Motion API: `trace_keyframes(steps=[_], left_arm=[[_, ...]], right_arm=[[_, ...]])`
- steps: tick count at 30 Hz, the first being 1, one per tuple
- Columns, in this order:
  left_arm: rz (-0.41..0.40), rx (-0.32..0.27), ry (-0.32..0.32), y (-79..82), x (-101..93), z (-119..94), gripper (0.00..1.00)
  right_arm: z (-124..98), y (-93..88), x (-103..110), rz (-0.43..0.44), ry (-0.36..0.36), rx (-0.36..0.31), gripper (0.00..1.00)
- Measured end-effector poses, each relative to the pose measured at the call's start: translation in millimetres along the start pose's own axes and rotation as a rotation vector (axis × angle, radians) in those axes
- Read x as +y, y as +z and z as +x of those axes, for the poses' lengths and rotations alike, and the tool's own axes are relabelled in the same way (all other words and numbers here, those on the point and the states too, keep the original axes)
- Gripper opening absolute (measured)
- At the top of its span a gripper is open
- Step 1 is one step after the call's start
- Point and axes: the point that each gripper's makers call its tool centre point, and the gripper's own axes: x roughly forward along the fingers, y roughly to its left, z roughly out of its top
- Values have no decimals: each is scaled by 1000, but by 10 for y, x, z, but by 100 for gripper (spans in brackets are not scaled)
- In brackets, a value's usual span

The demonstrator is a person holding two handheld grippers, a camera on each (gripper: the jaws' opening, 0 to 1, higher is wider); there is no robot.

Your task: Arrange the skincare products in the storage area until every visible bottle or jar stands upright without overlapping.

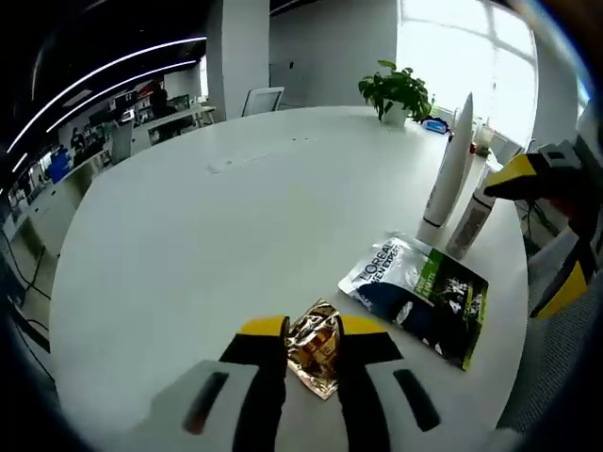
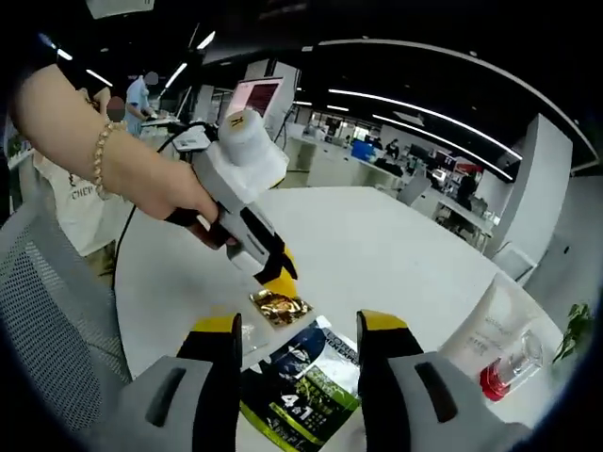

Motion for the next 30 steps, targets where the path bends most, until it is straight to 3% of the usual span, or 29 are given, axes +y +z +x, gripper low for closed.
trace_keyframes(steps=[7, 12, 15, 22, 30], left_arm=[[-35, -32, 25, 62, -70, -228, 33], [-72, -76, 26, 81, -166, -454, 46], [-78, -97, 28, 43, -220, -600, 52], [-131, -96, 54, -152, -374, -967, 66], [-241, -106, 78, -281, -642, -1266, 90]], right_arm=[[-296, -79, -91, 1, -65, 7, 57], [-631, -212, -156, 98, -81, 2, 65], [-841, -304, -187, 109, -98, 15, 71], [-1248, -660, -575, 259, -216, 47, 85], [-1356, -682, -788, 406, -279, -4, 94]])
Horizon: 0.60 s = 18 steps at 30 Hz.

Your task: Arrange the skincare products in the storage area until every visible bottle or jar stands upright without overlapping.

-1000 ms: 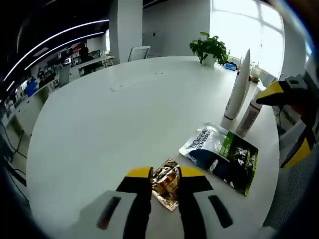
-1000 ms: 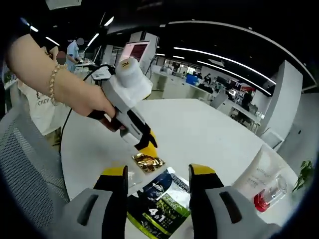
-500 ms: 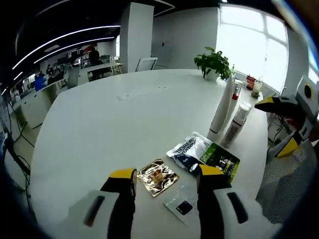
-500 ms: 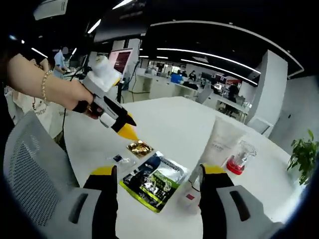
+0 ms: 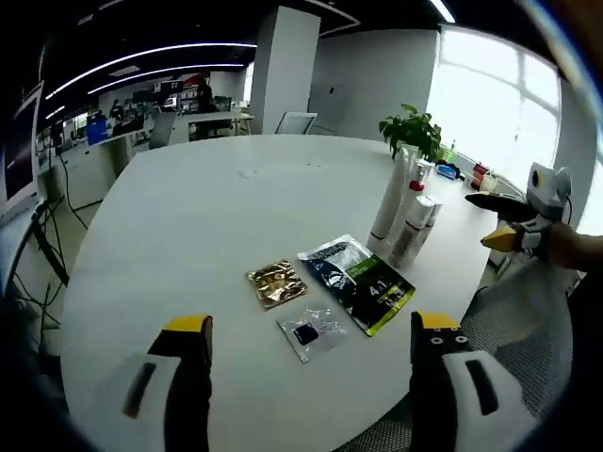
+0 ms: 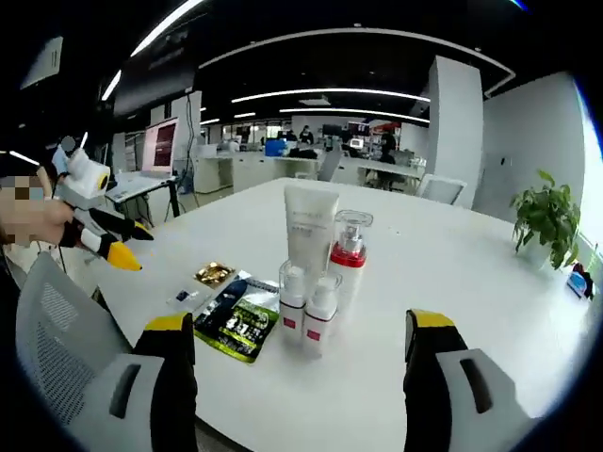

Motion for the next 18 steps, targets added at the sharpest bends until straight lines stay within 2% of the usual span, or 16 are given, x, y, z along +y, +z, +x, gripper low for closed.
trace_keyframes(steps=[2, 5, 7, 11, 13, 18], left_arm=[[-37, -26, 7, 10, -25, -49, 97], [-80, -20, 0, -50, -75, -145, 99], [-61, -37, -6, -23, -147, -284, 99], [-42, -51, 3, -43, -143, -359, 99], [-54, -76, 9, -16, -122, -362, 99], [-47, -72, 28, -32, -107, -323, 99]], right_arm=[[4, -55, -17, -5, 0, 22, 96], [-1, -91, -2, 37, 20, 39, 99], [1, -111, -11, 43, 17, 42, 100], [12, -167, -43, 72, 18, 56, 100], [18, -163, -53, 80, 14, 47, 100], [3, -175, -32, 51, 7, 45, 100]])
